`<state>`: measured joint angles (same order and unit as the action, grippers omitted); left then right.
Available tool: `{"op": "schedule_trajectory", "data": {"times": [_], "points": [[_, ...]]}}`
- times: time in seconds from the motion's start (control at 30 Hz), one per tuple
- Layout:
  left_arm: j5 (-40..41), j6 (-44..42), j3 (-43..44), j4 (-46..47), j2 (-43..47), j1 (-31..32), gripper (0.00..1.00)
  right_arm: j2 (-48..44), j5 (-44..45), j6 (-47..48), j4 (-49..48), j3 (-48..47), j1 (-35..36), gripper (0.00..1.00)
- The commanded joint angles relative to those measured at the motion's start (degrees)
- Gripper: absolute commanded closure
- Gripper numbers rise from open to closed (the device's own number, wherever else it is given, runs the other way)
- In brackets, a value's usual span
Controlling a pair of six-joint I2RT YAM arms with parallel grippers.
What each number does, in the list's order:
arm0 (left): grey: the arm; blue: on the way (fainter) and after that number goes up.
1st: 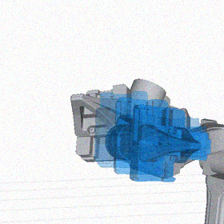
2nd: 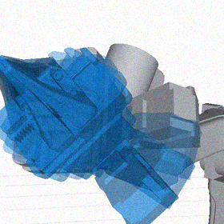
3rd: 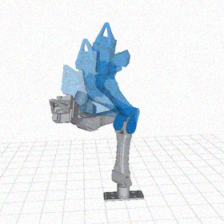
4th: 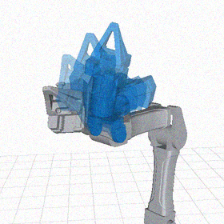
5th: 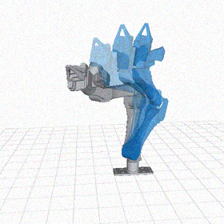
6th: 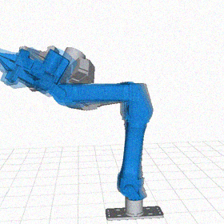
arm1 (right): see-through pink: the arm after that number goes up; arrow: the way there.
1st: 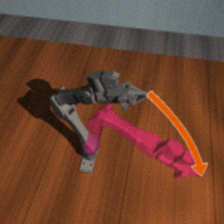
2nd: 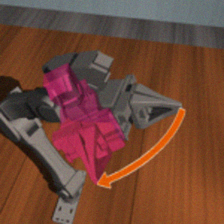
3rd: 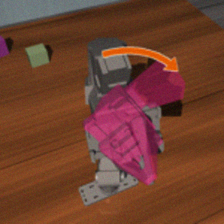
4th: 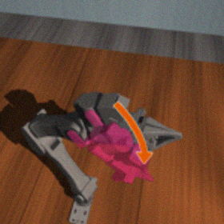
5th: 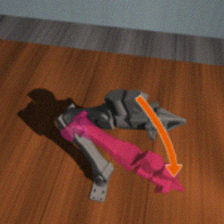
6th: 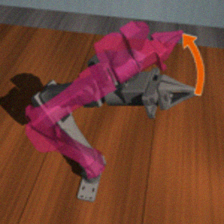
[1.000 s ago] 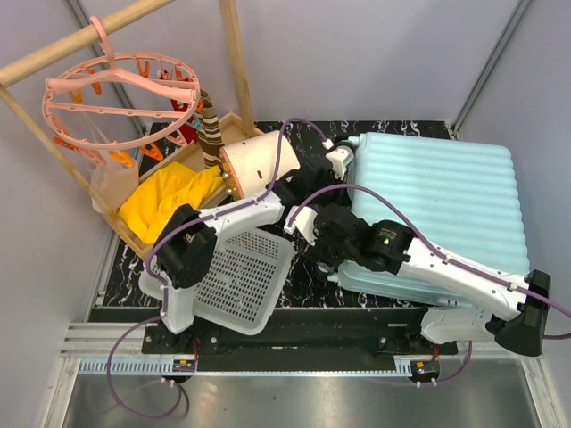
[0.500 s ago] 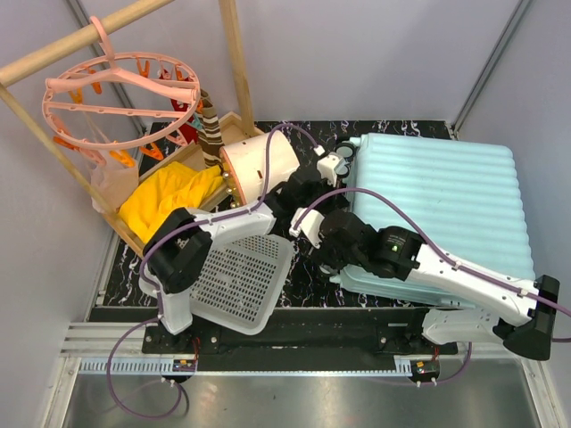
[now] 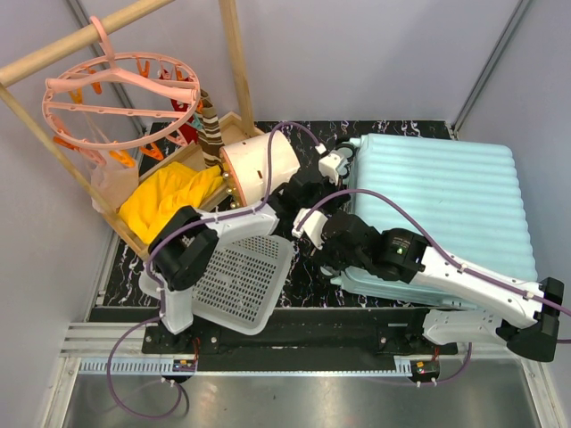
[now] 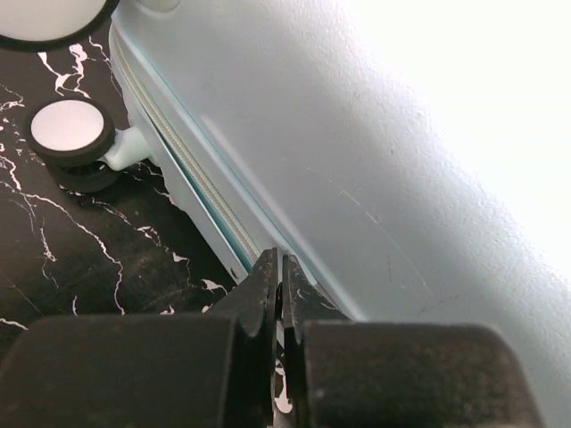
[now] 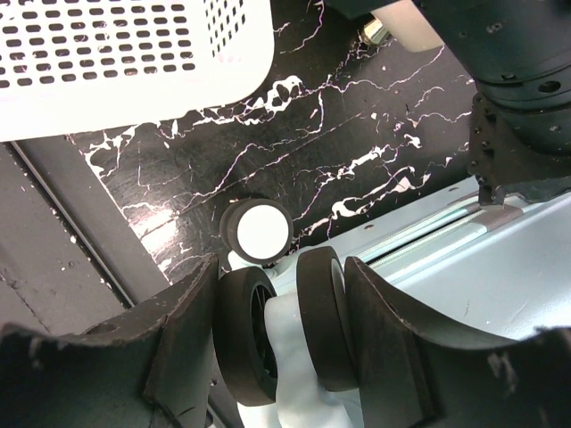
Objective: Open, take out, and arrange the luggage
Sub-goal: Unzip the luggage at the center of the board.
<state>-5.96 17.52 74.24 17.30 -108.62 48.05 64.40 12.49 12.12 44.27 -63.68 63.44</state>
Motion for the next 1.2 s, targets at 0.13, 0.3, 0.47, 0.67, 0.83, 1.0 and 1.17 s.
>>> {"op": "schedule_trajectory", "data": {"times": [0.13, 0.3, 0.47, 0.67, 0.83, 1.0, 1.17], "points": [[18.70, -5.48, 7.93, 7.93, -3.61, -5.78, 1.00, -3.32, -6.86, -10.27, -2.08, -3.56, 2.83, 1.00], [20.02, -3.02, 12.77, 5.20, -7.04, -8.15, 1.00, -2.88, -7.39, -10.63, -2.61, -3.56, 2.74, 1.00], [18.44, -3.28, 15.75, 6.08, -9.15, -8.68, 1.00, -3.84, -7.13, -11.33, -2.96, -3.20, 2.83, 1.00], [21.32, -3.02, 19.19, 5.90, -11.61, -8.85, 1.00, -5.16, -6.78, -11.77, -3.14, -2.68, 2.74, 1.00], [26.86, -1.61, 16.65, 8.27, -10.48, -8.85, 1.00, -6.21, -5.82, -11.77, -3.31, -1.98, 2.74, 1.00], [28.19, -2.48, 18.83, 6.96, -11.26, -9.29, 1.00, -7.18, -4.85, -11.77, -3.66, -1.89, 2.83, 1.00], [24.77, -3.98, 18.93, 6.60, -9.96, -9.38, 0.78, -7.80, -2.65, -13.79, -3.93, -1.45, 2.83, 1.00]]}}
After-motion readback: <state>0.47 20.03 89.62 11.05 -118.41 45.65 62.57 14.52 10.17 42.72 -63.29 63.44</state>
